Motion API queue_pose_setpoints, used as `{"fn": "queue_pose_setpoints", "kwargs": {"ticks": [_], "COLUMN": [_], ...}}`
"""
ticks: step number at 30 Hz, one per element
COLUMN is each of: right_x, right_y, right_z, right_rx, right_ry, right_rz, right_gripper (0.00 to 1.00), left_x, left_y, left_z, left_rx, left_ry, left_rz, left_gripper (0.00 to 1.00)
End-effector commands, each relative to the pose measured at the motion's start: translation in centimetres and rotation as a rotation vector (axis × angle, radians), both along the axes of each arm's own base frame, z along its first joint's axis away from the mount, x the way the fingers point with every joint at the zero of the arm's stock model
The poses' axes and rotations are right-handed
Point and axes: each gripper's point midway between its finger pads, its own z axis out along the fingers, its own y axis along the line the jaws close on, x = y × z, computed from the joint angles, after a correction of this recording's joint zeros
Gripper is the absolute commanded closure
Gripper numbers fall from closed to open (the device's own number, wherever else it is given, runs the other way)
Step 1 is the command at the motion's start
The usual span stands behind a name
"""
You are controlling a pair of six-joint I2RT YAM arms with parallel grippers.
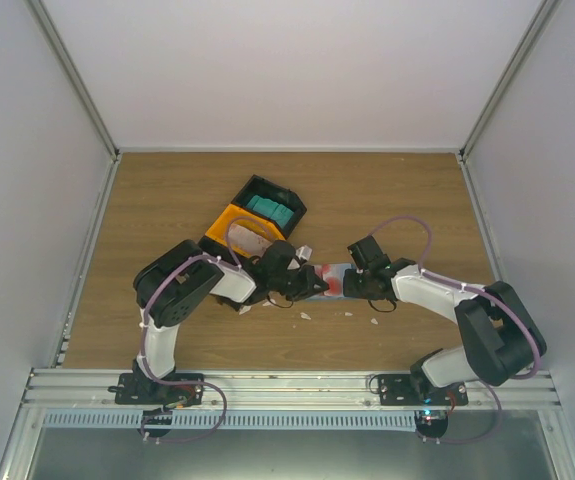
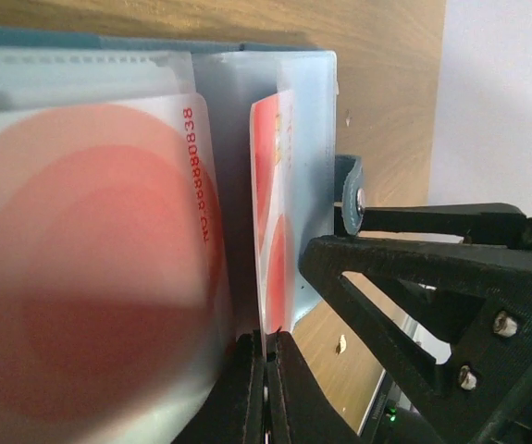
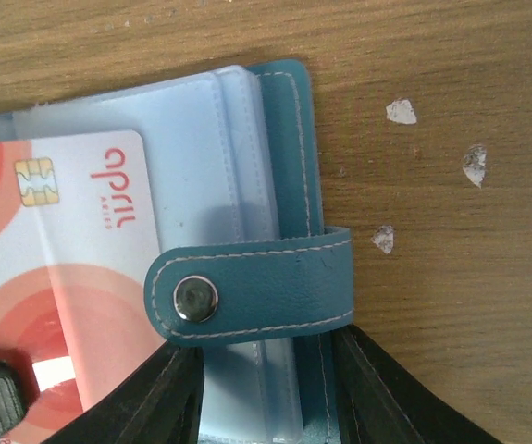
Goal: Put the credit cards into the card holder
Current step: Insert the credit card into the card holder.
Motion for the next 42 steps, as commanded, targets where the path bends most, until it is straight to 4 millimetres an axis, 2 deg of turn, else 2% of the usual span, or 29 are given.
{"fn": "queue_pose_setpoints", "kwargs": {"ticks": [1, 5, 14, 20, 28, 35, 39, 42], "right_x": [-3.3, -3.2, -3.4, -3.6, -3.8, -3.7, -3.5, -3.3], "right_y": [-0.1, 0.6, 2.5, 2.2, 2.3, 2.2, 1.9, 1.5], "right_z": [-2.6, -2.2, -0.5, -0.7, -1.1, -1.0, -0.8, -0.6], "right_rx": [0.011, 0.059, 0.209, 0.200, 0.201, 0.199, 0.185, 0.170], "right_ry": [0.134, 0.119, 0.086, 0.093, 0.104, 0.100, 0.089, 0.080], "right_rz": [0.008, 0.010, 0.012, -0.001, 0.004, -0.001, -0.020, -0.038], "right_gripper": [0.61, 0.58, 0.51, 0.51, 0.50, 0.50, 0.50, 0.50], "left_x": [-1.3, -1.8, -0.7, 0.1, 1.0, 0.1, -0.4, -0.7], "left_y": [-0.8, -1.1, -0.9, -0.3, -0.9, -2.0, -1.7, -1.3], "left_z": [-1.2, -1.7, -1.7, -1.3, -0.8, -1.4, -1.4, -0.6], "left_rx": [0.014, 0.007, 0.018, 0.027, 0.024, 0.018, 0.027, 0.039], "left_ry": [0.019, 0.038, 0.016, -0.010, -0.034, -0.032, -0.032, -0.059], "left_rz": [-0.035, -0.036, 0.022, 0.087, 0.093, 0.014, -0.006, -0.022], "left_gripper": [1.00, 1.00, 1.00, 1.00, 1.00, 0.95, 0.91, 0.86]}}
